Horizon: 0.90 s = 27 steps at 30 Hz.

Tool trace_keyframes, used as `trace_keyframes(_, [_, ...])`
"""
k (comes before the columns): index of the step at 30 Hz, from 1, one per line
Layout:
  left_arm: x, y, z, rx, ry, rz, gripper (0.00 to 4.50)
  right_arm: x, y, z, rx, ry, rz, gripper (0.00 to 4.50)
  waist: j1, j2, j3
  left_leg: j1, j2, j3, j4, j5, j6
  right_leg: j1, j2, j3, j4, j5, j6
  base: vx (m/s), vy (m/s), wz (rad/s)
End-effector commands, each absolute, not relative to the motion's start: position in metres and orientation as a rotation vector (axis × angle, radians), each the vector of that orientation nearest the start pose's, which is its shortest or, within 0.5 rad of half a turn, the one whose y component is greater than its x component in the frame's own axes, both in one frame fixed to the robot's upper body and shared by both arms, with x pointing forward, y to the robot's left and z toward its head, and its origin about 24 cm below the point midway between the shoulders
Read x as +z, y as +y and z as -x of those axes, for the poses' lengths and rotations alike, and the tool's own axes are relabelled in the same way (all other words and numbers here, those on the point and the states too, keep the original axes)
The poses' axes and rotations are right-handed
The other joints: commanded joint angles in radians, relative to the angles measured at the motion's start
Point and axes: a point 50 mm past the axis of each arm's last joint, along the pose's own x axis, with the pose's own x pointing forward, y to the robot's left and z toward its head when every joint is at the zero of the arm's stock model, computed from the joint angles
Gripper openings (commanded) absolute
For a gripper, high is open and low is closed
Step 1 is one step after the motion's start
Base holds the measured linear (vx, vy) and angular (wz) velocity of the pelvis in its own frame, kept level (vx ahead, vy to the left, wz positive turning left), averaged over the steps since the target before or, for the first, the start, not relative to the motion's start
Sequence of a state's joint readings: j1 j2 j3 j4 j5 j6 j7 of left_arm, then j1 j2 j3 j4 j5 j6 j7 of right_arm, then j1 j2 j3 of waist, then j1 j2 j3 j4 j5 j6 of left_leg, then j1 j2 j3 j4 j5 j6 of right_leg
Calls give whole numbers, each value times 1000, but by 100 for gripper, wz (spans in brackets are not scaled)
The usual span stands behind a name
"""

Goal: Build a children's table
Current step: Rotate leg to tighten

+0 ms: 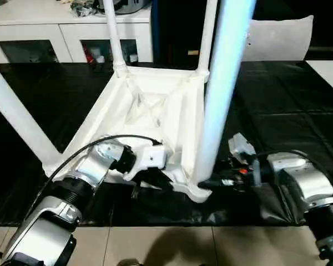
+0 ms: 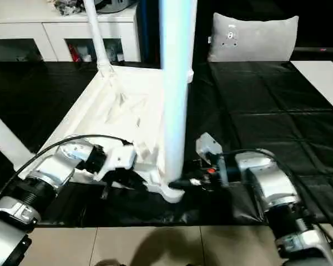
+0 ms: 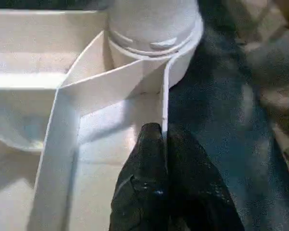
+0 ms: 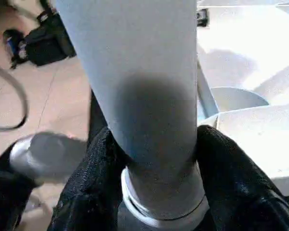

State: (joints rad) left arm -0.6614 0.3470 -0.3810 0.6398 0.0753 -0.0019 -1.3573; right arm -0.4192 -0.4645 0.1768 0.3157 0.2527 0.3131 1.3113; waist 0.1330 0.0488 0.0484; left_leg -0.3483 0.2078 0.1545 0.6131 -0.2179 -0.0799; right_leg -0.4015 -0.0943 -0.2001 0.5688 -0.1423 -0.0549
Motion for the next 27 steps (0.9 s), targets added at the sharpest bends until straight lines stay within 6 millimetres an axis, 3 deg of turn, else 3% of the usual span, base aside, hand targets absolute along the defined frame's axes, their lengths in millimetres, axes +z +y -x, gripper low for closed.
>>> trace_keyframes(1, [64,93,-319,-1519,392,-498,0,54,-148,-288,1284,428,46,194,-12,-22,-70,1,19,5,-64,-132,54,60,-69,57,-100,-483,21,0,0,0])
trace_keyframes(4, [67,83,-322,-1449,383,-432,0,46,-139,-298,1102,445,10,194,-41,-18,-62,5,14,2,-62,-191,39,59,-64,34,-123,-565,68,0,0,0])
trace_keyframes(6, [69,72,-324,-1391,375,-370,0,40,-132,-307,959,461,-34,194,-68,-16,-64,-4,16,-6,-61,-223,33,73,-64,18,-130,-568,98,0,0,0])
trace_keyframes(7, [70,67,-324,-1369,373,-349,0,38,-129,-310,910,470,-44,193,-88,-11,-63,-4,22,-13,-62,-250,29,73,-63,10,-136,-564,103,0,0,0])
trace_keyframes(8, [70,61,-325,-1342,372,-327,0,35,-126,-315,847,478,-65,193,-110,-2,-60,4,34,-21,-66,-302,29,78,-64,2,-141,-561,97,0,0,0])
trace_keyframes(9, [70,53,-327,-1302,375,-299,0,33,-121,-321,761,484,-85,193,-131,8,-59,-2,60,-36,-82,-374,32,91,-67,5,-124,-526,83,0,0,0])
trace_keyframes(10, [70,50,-328,-1281,378,-292,0,32,-118,-324,730,484,-80,193,-140,11,-59,-6,75,-44,-93,-412,31,98,-68,15,-106,-493,76,0,0,0])
trace_keyframes(11, [69,47,-330,-1248,377,-291,0,32,-115,-327,693,483,-82,193,-148,11,-60,-6,91,-54,-112,-465,28,101,-73,44,-72,-419,50,0,0,0])
trace_keyframes(12, [69,41,-333,-1205,373,-286,0,32,-112,-333,624,479,-91,193,-161,-5,-56,5,55,-37,-92,-459,18,80,-81,47,-101,-473,37,0,0,0])
trace_keyframes(13, [69,40,-333,-1196,373,-284,0,32,-111,-334,603,479,-93,193,-166,-13,-53,15,21,-21,-69,-425,13,66,-81,31,-130,-561,48,0,0,0])
trace_keyframes(14, [69,38,-333,-1182,374,-281,0,32,-110,-336,569,480,-97,193,-170,-17,-53,27,-23,0,-33,-335,23,55,-85,-4,-162,-679,83,0,0,0])
trace_keyframes(15, [70,34,-335,-1150,361,-271,0,32,-109,-340,513,476,-110,193,-178,-12,-53,13,-18,-3,-36,-306,44,65,-81,-15,-166,-682,107,0,0,0])
trace_keyframes(16, [72,29,-336,-1134,349,-258,0,33,-108,-342,470,470,-133,193,-184,-8,-56,9,-10,-8,-39,-306,45,69,-76,-18,-167,-663,113,0,0,0])
trace_keyframes(18, [75,23,-336,-1111,332,-240,0,33,-107,-344,420,462,-146,193,-193,-1,-62,6,15,-24,-53,-323,44,77,-71,-11,-155,-577,102,0,0,0])
trace_keyframes(19, [75,21,-335,-1107,331,-238,0,33,-106,-345,411,460,-141,193,-199,1,-64,-7,29,-34,-65,-328,49,86,-72,-1,-139,-522,85,0,0,0])
trace_keyframes(22, [73,25,-335,-1112,332,-285,0,37,-108,-345,433,405,-141,193,-206,-3,-67,-14,21,-32,-66,-297,53,86,-81,14,-130,-476,39,0,0,0])
trace_keyframes(23, [72,28,-336,-1111,333,-305,0,39,-110,-345,446,382,-136,228,-203,-6,-67,-12,17,-28,-65,-271,59,82,-82,20,-129,-465,18,0,0,0])
trace_keyframes(25, [71,33,-337,-1117,328,-335,0,43,-114,-344,471,346,-125,249,-197,-6,-70,-15,15,-25,-64,-231,72,84,-83,27,-123,-435,-10,0,0,0])
trace_keyframes(27, [69,39,-337,-1124,323,-365,0,47,-122,-341,509,311,-101,269,-182,-8,-74,-18,22,-26,-66,-174,94,88,-80,37,-108,-357,-41,0,0,0])
